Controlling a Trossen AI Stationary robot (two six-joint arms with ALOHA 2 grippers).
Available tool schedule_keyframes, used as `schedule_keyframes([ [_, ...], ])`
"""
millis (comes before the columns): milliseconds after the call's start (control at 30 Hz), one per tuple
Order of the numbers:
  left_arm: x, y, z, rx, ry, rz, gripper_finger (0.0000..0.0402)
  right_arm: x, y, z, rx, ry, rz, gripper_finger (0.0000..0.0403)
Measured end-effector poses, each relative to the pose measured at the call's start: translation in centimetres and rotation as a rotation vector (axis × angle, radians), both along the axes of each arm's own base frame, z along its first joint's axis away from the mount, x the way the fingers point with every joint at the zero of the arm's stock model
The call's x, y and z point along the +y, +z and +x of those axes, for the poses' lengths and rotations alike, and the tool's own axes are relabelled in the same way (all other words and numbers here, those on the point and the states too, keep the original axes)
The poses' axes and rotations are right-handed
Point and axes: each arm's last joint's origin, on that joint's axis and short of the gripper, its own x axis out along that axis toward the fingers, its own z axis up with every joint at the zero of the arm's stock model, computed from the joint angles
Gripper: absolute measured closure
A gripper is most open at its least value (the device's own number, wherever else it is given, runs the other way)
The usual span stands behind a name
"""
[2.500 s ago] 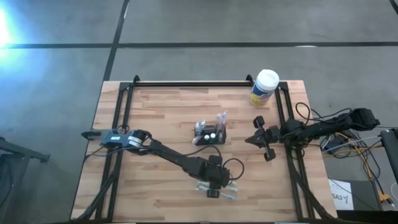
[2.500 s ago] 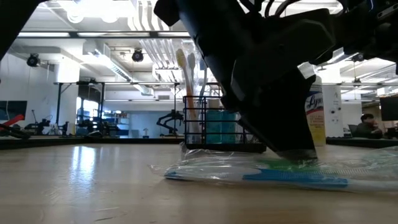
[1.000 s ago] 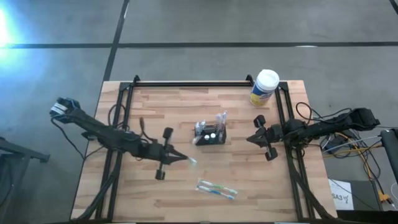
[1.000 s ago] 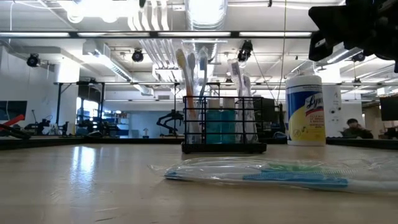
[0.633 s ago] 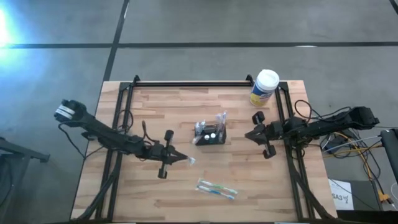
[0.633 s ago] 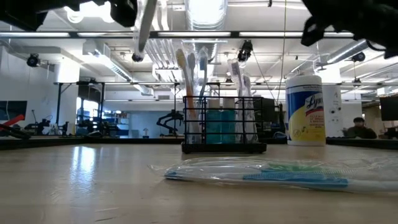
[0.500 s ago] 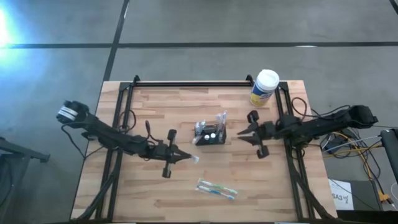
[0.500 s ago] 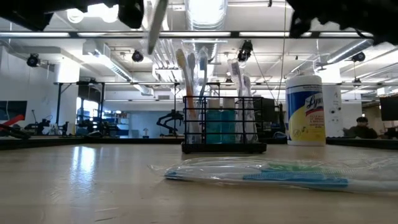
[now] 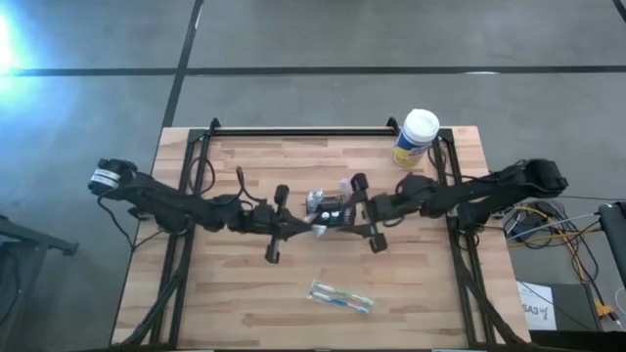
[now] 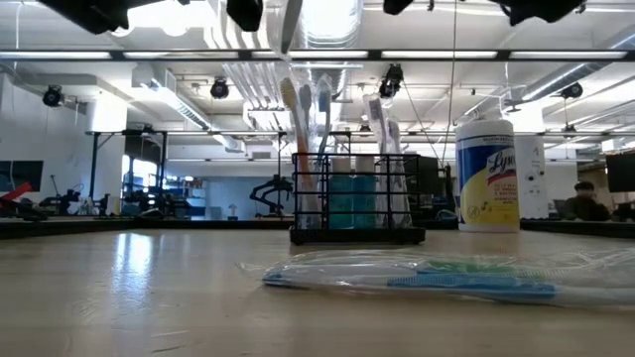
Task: Pick & Place toothbrushing station
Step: Put the top green toothbrush into the wire organizer
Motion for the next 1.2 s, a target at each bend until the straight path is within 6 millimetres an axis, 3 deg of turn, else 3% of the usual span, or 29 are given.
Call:
schedule_keyframes([
  [200, 0.1, 1.7, 0.5, 0.027, 0.036, 0.069, 0.0401, 0.2, 0.5, 2.8, 0.021, 0.004, 0.078, 0.0186],
  [567, 0.1, 2.5, 0.8, 0.042, 0.073, 0.082, 0.0401, 0.3, 1.6, 3.5, 0.000, 0.011, 0.101, 0.0199],
  [767, 0.2, 2.5, 0.9, 0.042, 0.086, 0.084, 0.0401, 0.3, 1.3, 3.5, 0.008, 0.010, 0.100, 0.0254],
  [1067, 0.4, 2.3, 0.9, 0.059, 0.091, 0.088, 0.0401, 0.3, 1.1, 3.4, 0.008, 0.007, 0.069, 0.0382],
  [1200, 0.4, 2.3, 0.9, 0.061, 0.091, 0.089, 0.0399, 0.3, 1.1, 3.5, 0.011, 0.008, 0.070, 0.0386],
])
